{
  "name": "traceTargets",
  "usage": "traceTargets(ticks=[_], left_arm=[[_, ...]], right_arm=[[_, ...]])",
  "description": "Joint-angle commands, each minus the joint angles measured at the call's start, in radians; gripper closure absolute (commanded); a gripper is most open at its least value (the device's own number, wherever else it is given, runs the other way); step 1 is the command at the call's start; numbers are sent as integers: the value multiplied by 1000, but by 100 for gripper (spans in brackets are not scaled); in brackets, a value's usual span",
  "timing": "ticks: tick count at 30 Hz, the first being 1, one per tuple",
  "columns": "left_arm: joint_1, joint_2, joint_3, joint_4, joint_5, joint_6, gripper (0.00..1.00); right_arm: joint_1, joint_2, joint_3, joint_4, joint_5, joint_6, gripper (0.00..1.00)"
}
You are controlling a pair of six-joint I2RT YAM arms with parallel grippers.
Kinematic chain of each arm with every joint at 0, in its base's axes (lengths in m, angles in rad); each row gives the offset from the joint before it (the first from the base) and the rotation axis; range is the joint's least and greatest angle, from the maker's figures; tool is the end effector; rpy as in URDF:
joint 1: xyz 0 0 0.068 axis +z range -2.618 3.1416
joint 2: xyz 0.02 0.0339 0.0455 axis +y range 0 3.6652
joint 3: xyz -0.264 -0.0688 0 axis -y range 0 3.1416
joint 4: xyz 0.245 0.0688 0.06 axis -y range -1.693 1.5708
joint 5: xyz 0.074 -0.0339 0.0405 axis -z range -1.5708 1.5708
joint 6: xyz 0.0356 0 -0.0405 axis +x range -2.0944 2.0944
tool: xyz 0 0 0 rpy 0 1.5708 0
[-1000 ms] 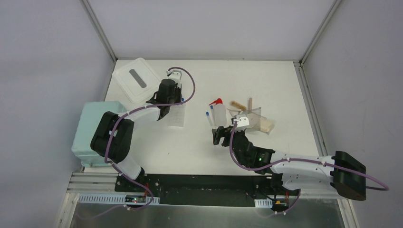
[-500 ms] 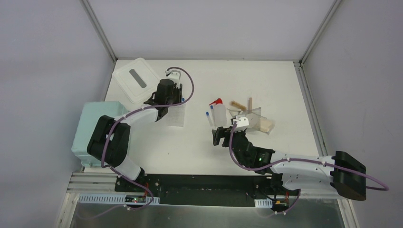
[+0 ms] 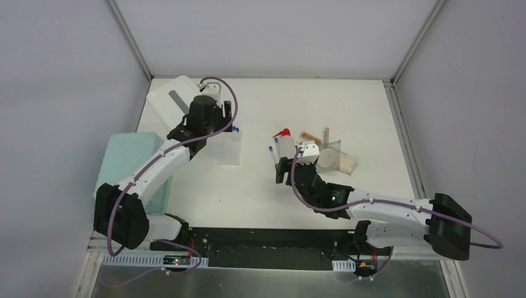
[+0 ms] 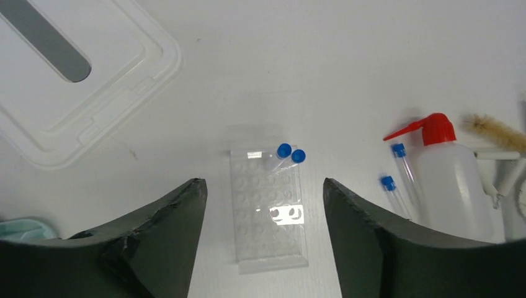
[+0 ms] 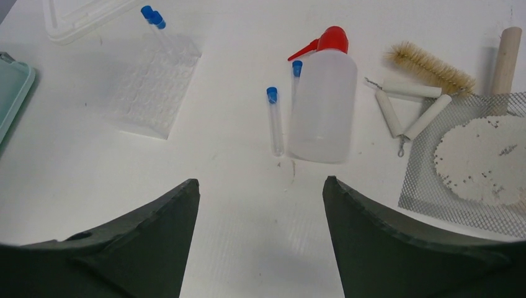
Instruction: Organize the chemistry lab equipment
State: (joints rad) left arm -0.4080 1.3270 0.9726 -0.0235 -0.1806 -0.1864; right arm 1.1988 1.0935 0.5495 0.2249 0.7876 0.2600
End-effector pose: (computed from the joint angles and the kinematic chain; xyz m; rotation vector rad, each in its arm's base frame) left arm 0.2854 -0.1164 0.3007 0.0962 1.9461 -0.2183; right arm 0.1084 0.2084 0.2414 -0.3188 1.7754 0.2969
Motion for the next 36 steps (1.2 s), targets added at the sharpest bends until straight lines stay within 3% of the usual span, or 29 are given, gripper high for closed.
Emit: traceTargets(ticks=[1,6,13,21,36], left_arm=[[37,-84,138,-282,81,-72,26],[104,-142,203,-478,245,-104,15],[253,-205,177,-562,494,-112,9],[257,-239,111,-548,372,-29,8],[258,-266,34,-497,363,-29,10]], right_arm=[[-99,103,158,-202,-130,105,27],[-180,269,325,-355,-274,103,35],[-249,502,571,-542,-395,85,51],[-290,664,715,-634,-409,50,54],[-332,830,856,-746,-435,-7,65]])
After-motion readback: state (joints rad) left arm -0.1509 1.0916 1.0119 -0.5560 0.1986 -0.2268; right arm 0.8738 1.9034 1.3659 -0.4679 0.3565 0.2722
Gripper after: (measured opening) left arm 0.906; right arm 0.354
